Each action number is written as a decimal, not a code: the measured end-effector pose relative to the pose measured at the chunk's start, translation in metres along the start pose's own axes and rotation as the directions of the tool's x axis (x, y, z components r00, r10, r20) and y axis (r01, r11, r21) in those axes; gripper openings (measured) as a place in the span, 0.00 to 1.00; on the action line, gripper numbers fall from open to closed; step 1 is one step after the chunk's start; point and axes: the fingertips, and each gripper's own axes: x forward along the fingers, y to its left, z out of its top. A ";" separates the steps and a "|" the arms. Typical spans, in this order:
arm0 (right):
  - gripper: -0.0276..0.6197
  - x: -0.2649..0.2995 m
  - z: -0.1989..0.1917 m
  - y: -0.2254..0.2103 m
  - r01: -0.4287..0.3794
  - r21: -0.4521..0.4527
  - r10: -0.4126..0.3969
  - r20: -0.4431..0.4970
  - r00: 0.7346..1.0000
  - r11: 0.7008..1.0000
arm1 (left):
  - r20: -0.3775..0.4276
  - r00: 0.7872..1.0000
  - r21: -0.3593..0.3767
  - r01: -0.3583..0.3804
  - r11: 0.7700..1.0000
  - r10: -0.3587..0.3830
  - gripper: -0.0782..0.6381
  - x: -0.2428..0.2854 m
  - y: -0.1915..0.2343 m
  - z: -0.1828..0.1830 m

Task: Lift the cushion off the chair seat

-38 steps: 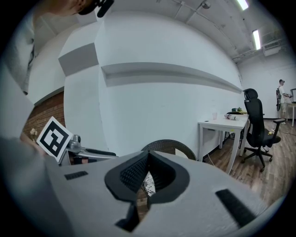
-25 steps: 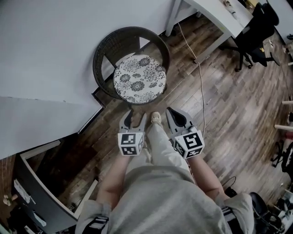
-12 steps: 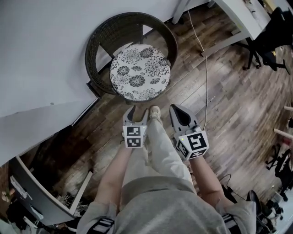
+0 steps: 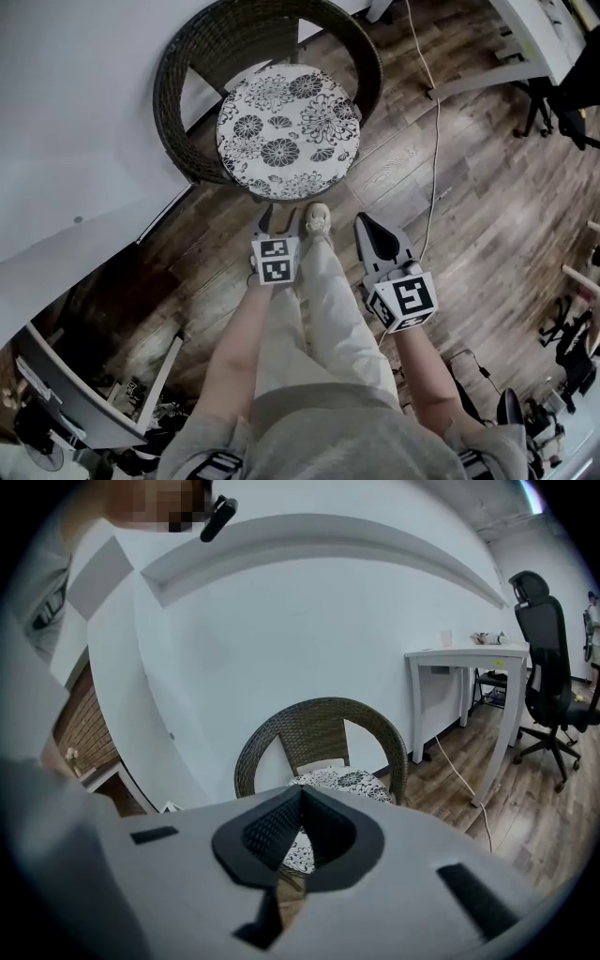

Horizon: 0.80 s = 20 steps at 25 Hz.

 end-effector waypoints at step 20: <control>0.05 0.044 -0.070 -0.017 -0.052 0.074 0.060 -0.113 0.992 0.996 | -0.143 0.984 0.027 -0.107 0.994 0.110 0.40 0.092 0.049 -0.054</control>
